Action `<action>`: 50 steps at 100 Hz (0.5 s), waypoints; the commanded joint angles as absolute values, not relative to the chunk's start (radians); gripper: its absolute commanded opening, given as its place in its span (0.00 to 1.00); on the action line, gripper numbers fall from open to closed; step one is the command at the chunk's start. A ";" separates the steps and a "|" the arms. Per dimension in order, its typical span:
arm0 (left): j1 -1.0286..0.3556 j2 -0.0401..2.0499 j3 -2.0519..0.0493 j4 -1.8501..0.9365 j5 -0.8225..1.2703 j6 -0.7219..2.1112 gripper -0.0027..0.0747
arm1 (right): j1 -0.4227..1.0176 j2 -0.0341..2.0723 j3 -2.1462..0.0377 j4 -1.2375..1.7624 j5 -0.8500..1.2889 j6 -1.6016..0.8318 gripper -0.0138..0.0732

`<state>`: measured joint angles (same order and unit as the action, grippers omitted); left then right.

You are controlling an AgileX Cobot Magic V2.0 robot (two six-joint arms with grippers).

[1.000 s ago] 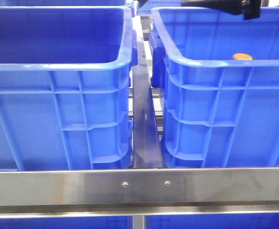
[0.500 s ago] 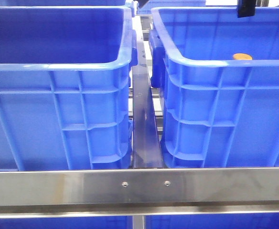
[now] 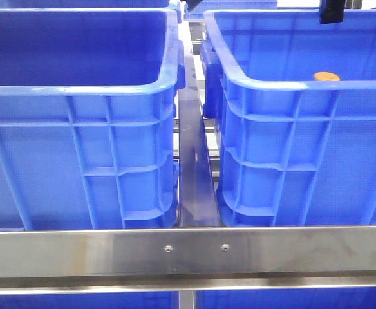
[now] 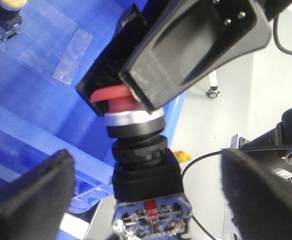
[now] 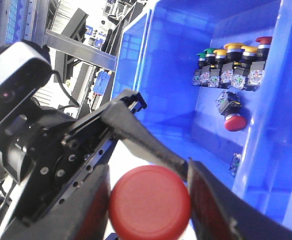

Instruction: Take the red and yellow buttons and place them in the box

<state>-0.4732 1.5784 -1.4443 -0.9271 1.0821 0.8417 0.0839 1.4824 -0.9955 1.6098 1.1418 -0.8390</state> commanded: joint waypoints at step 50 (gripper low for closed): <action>-0.481 1.540 -1.477 -1.003 1.107 0.847 0.83 | -0.151 1.450 -1.228 1.361 1.113 -0.867 0.51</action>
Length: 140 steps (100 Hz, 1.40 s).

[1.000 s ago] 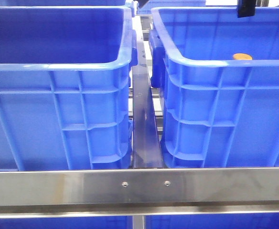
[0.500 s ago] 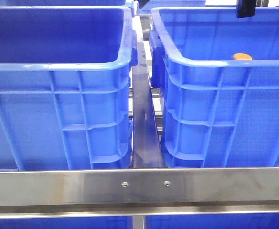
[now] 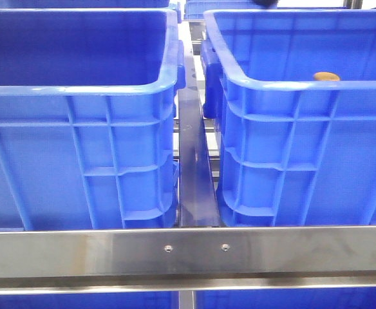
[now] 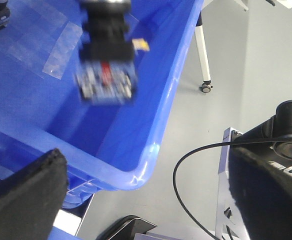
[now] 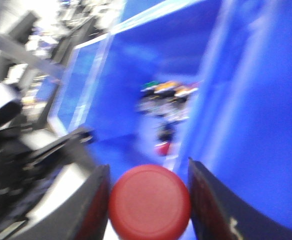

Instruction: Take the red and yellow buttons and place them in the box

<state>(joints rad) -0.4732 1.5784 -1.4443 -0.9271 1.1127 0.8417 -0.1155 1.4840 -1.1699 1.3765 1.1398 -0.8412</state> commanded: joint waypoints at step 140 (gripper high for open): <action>-0.481 1.540 -1.477 -1.035 1.107 0.844 0.83 | -0.134 1.712 -1.244 1.101 0.000 -0.912 0.51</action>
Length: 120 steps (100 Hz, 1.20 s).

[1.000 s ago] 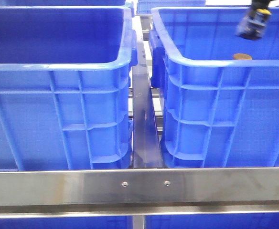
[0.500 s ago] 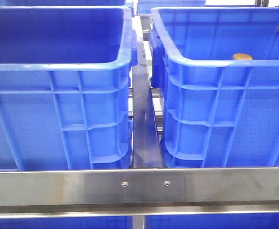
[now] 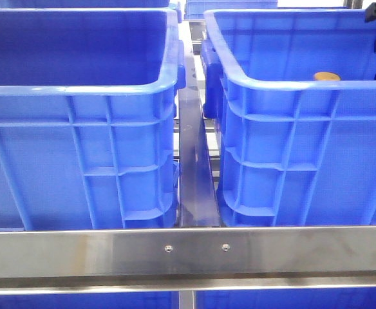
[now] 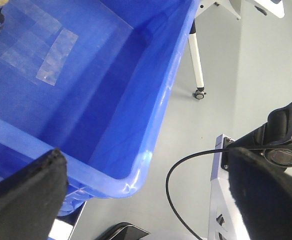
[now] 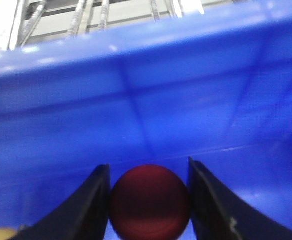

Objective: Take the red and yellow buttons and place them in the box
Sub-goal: 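Release the red button beside the yellow one and withdraw the right gripper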

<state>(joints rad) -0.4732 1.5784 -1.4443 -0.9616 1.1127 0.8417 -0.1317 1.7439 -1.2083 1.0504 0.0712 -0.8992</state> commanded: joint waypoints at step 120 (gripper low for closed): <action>-0.481 1.540 -1.477 -1.035 1.103 0.844 0.83 | -0.146 1.754 -1.244 1.247 0.087 -0.912 0.82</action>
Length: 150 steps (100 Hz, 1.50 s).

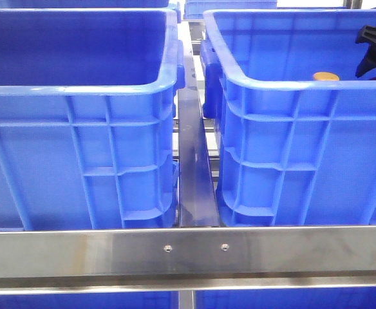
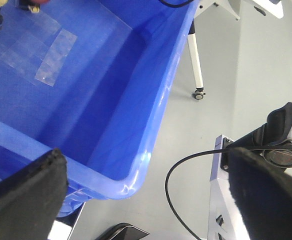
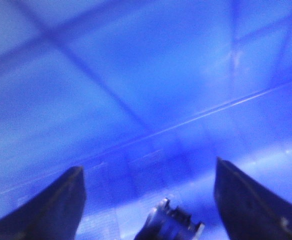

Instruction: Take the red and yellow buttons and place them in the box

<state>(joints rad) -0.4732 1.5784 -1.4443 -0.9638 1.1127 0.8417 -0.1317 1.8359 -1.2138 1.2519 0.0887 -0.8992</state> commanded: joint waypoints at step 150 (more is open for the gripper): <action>-0.481 1.439 -1.428 -0.752 0.884 0.728 0.01 | -0.198 0.788 -0.695 1.095 0.278 -0.912 0.08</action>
<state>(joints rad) -0.4732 1.5171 -1.4217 -0.7596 0.9861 0.7692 -0.1910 0.8661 -0.7021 1.0807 0.3141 -0.8992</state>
